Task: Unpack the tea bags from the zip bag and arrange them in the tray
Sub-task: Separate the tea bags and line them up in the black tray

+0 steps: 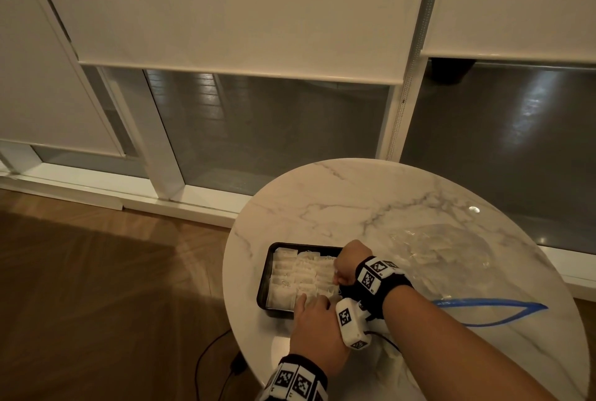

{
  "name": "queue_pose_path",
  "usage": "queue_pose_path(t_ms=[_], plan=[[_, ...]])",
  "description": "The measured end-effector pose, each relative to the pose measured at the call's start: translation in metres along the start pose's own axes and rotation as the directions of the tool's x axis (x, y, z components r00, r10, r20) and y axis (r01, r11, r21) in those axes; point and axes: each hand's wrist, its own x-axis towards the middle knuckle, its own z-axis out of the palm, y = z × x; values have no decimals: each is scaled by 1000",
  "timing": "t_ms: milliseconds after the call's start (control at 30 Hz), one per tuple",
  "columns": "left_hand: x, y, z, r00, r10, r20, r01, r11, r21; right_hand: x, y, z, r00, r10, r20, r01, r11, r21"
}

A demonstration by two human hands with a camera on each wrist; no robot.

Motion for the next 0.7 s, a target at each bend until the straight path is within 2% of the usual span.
queue_pose_path(t_ms=[167,233,300,467,633,700], plan=[[-1,2,0,1000,-8,-7,8,1000,-10,-2,-6,-1,1000,-9,-27,7,998,-66],[-1,2,-2,1000,-24,1,24,999,-31,-3,-6,0,998,-21,-52,12,983,-183],[-2,3,-6,999,-34,14,35,998,-55,-11,-7,-2,994,21,-106,-44,974,-221],[-2,5,-7,998,-57,-9,56,996,-73,4,4,-10,993,-20,-115,11,997,-78],[-4,5,-4,995,-85,-45,81,993,-88,-8,10,-14,988,-39,-146,32,998,-50],[-5,5,-4,995,-85,-58,79,992,-101,-5,14,-10,994,-37,-104,34,999,-28]])
